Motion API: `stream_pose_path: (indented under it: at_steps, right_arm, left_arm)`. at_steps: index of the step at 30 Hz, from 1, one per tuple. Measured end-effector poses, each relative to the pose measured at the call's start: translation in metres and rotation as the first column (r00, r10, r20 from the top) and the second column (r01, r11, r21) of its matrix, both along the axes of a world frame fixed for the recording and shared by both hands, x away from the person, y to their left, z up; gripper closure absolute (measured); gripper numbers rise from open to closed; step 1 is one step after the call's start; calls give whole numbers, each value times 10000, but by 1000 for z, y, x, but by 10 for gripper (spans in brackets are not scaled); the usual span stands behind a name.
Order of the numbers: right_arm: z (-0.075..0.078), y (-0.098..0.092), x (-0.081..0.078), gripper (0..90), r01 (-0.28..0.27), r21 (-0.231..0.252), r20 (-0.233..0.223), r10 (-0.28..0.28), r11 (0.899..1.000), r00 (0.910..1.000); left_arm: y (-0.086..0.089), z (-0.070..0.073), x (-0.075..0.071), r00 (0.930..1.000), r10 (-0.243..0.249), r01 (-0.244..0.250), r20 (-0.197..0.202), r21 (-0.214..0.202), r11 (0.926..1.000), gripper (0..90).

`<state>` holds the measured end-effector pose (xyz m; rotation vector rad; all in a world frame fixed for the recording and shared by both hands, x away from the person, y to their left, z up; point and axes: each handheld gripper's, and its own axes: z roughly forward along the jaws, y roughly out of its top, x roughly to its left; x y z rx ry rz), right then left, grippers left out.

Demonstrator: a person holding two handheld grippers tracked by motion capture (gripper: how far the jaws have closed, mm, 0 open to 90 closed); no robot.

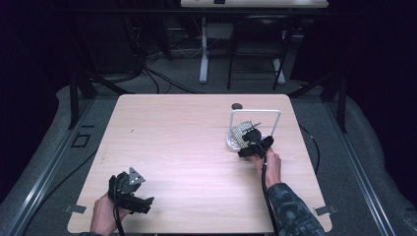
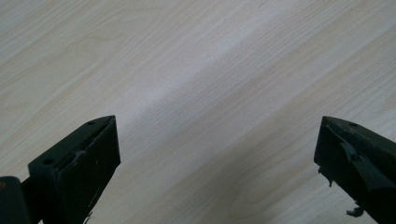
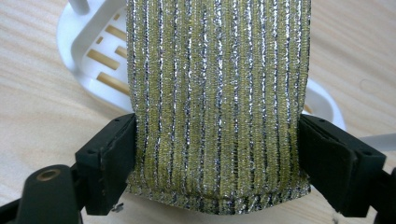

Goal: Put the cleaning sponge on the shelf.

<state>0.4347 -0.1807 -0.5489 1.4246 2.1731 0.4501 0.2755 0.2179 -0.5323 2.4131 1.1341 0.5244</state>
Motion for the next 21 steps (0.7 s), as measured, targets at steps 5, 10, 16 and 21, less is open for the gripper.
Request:
stream_pose_path:
  at_steps: [5, 10, 16, 21]
  right_arm:
    - [0, 0, 1, 138, 8, -61, 204, -7, 10000, 9998]
    - [-1, 0, 1, 116, -72, 59, 173, 71, 10000, 9998]
    - [0, 1, 0, 81, -406, 199, 124, 403, 9990, 9991]
    - [2, 0, -1, 50, -505, 350, 236, 497, 9981, 9985]
  left_arm:
    - [0, 0, 0, 10000, -12, 12, -31, 16, 10000, 1]
    - [-1, 0, 0, 10000, -31, 31, -28, 94, 10000, 1]
    - [-2, 1, -1, 10000, -40, 39, 61, 234, 9997, 1]
    - [-1, 1, -1, 9999, -2, 0, 105, 240, 9997, 1]
